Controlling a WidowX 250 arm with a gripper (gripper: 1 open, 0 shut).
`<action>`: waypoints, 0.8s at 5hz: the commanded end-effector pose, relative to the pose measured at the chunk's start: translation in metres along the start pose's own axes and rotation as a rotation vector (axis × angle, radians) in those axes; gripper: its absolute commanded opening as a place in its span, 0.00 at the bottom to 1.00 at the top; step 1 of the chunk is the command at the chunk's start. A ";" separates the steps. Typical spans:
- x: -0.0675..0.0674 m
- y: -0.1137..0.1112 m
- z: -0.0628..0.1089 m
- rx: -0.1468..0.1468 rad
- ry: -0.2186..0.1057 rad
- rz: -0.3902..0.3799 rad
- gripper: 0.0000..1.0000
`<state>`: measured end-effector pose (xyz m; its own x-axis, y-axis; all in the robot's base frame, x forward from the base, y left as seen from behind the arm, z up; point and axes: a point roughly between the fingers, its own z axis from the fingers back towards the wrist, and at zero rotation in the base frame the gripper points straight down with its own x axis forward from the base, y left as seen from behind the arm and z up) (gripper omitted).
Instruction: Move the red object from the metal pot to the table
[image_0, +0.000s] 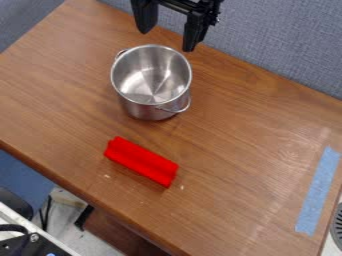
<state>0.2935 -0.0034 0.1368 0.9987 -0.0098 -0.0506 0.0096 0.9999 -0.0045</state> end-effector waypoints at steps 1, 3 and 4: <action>-0.024 0.006 -0.022 0.002 0.017 -0.061 1.00; -0.017 -0.090 -0.038 -0.060 0.030 0.323 1.00; -0.026 -0.085 -0.042 -0.093 -0.011 0.454 1.00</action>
<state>0.2616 -0.0896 0.0825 0.9055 0.4138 -0.0939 -0.4187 0.9072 -0.0399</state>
